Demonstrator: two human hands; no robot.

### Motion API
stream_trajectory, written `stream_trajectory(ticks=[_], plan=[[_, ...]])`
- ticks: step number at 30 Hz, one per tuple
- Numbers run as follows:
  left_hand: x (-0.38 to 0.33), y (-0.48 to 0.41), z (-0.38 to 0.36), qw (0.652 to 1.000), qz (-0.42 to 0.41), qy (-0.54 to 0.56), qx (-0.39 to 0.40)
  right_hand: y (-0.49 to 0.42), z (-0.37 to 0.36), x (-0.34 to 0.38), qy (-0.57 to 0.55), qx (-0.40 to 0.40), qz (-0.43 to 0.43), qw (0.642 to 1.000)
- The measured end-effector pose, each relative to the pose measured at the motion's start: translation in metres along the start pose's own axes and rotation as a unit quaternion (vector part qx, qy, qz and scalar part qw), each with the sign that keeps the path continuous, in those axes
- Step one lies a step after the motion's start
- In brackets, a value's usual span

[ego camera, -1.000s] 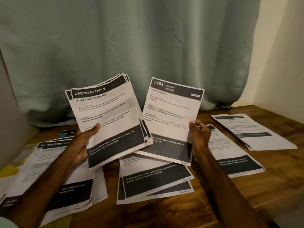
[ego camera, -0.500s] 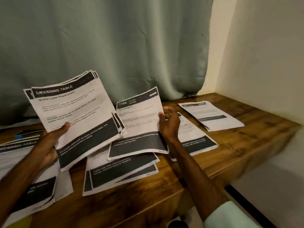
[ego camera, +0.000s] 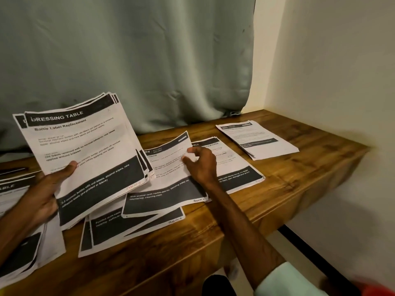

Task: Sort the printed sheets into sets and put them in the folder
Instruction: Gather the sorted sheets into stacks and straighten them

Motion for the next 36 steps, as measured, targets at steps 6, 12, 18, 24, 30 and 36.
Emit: stream_trajectory(ticks=[6, 12, 18, 24, 30, 36], plan=[[-0.003, 0.007, -0.005, 1.0, 0.003, 0.011, -0.005, -0.022, 0.02, 0.01, -0.004, 0.021, 0.007, 1.0], [-0.011, 0.011, -0.007, 0.999, 0.016, 0.038, -0.016, -0.087, 0.091, 0.008, 0.174, -0.006, 0.09, 0.981], [-0.014, 0.015, -0.006, 0.999, 0.028, 0.039, -0.025, -0.073, 0.083, -0.044, 0.448, 0.097, 0.162, 0.874], [-0.017, 0.018, -0.004, 0.998, 0.016, 0.045, -0.028, -0.056, 0.065, -0.027, 0.428, 0.047, 0.205, 0.879], [-0.027, 0.011, 0.007, 0.996, 0.031, 0.076, -0.022, -0.012, 0.021, 0.021, 0.229, 0.157, 0.213, 0.937], [-0.03, -0.001, 0.017, 0.993, 0.047, 0.098, -0.04, 0.021, -0.036, 0.043, 0.16, 0.244, 0.218, 0.931]])
Point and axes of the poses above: each hand's wrist, its own y-axis away from the middle knuckle, its own z-axis out of the back of the hand, x = y × z, the point moved 2 cm from there along -y, towards the middle knuckle, and after that the axes turned 14 degrees about -x, right-handed, at the moved point
